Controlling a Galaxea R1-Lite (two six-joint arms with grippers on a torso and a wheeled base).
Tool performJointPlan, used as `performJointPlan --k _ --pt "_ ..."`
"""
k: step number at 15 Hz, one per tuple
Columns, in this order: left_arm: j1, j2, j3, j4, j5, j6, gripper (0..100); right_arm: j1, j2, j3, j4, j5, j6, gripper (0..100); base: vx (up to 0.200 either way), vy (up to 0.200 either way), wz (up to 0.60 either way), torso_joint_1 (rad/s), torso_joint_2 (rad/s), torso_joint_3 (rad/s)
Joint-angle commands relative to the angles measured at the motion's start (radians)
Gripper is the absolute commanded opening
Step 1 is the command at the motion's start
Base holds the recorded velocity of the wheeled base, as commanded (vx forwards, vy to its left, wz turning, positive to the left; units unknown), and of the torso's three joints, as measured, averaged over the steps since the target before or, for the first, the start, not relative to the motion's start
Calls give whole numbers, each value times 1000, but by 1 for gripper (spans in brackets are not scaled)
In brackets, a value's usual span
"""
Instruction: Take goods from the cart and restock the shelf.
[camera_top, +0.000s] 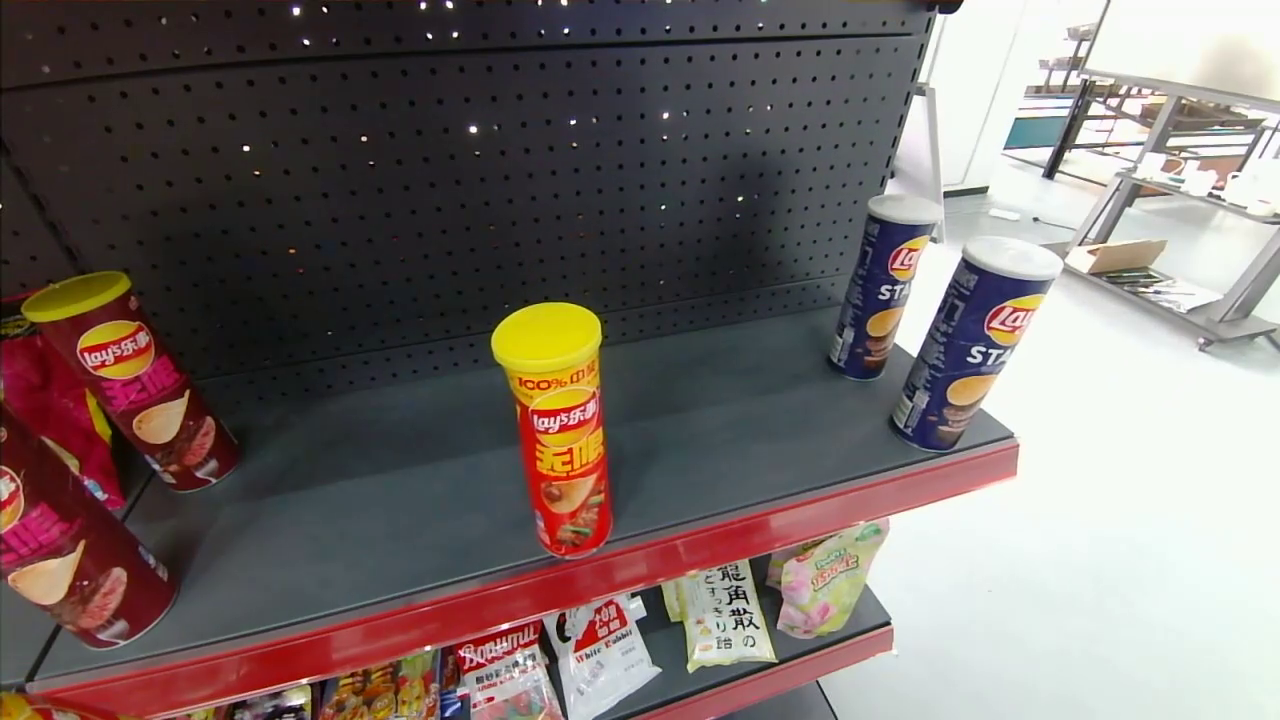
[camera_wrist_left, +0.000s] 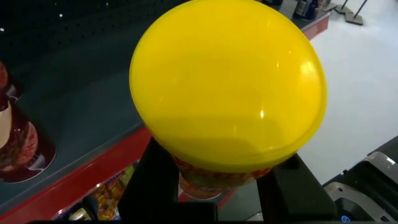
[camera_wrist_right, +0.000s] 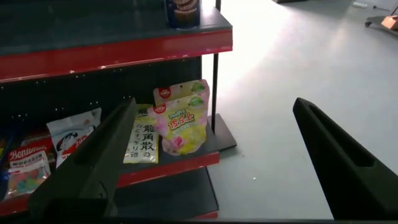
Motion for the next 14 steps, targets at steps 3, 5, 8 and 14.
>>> performJointPlan --k 3,5,8,14 --pt "-1 20 8 2 1 0 0 0 1 0 0 0 0 100 0 0 0 0 0 0" --pt "-1 42 11 2 0 2 0 0 1 0 0 0 0 100 0 0 0 0 0 0" --pt "-1 60 14 2 0 5 0 0 1 0 0 -1 0 100 0 0 0 0 0 0" --pt "-1 117 4 -1 1 6 0 0 1 0 0 0 0 100 0 0 0 0 0 0"
